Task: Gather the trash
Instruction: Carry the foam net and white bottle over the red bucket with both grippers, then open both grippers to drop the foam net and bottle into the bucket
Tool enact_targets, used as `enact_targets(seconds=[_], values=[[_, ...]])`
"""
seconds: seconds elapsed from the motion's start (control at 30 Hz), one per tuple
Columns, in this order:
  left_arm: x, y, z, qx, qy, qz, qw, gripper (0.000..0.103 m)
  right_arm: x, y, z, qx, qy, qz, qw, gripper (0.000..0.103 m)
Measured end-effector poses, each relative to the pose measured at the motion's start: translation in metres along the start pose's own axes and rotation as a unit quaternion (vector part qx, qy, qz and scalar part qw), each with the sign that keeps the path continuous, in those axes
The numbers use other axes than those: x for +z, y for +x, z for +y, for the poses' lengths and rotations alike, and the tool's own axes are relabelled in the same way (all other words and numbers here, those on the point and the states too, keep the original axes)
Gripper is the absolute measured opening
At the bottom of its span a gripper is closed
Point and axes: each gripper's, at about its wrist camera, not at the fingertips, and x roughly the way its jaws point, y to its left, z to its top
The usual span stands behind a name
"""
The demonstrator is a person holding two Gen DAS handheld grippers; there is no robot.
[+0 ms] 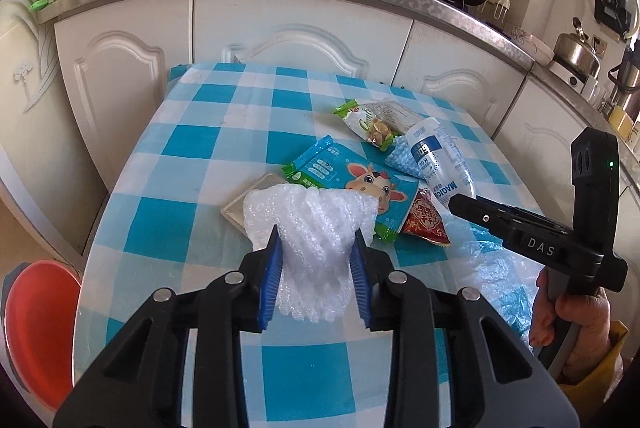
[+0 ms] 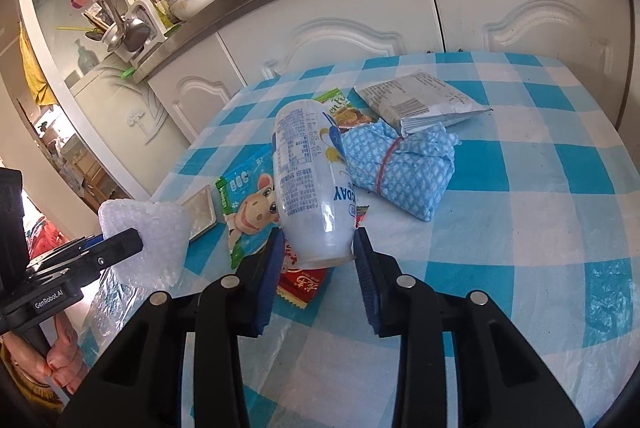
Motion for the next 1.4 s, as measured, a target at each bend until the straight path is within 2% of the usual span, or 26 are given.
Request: enact_targets(seconds=[0.23,0.5,0.67,0.83,1.0,1.17,1.4], values=[[-0.01,-0.036,0.036,0.009,-0.03,-0.024,0.9992,0.033,0.001,-0.01,0.032,0.013,-0.018,0.004,1.0,0.037],[-0.035,-0.077,0.108,0.076,-0.08,-0.037,0.9932,0.033,-0.001,0.001,0.113,0.069,-0.075,0.039,0.994,0.037],[-0.062,-0.101,0.162,0.143,-0.119,-0.034,0.982,0.033,-0.007,0.022,0.176,0.105,-0.124,0.072,0.984,0.037],[-0.094,-0.115,0.21,0.203,-0.159,-0.023,0.966,0.033,-0.018,0.05,0.238,0.138,-0.174,0.111,0.969,0.037],[-0.12,-0.117,0.242,0.25,-0.185,-0.006,0.9503,0.033,-0.029,0.079,0.288,0.163,-0.212,0.15,0.952,0.037],[-0.136,-0.112,0.256,0.278,-0.197,0.011,0.94,0.034,-0.039,0.102,0.321,0.174,-0.23,0.184,0.94,0.037],[-0.143,-0.1,0.266,0.291,-0.201,0.027,0.935,0.039,-0.054,0.121,0.357,0.178,-0.256,0.209,0.927,0.037]])
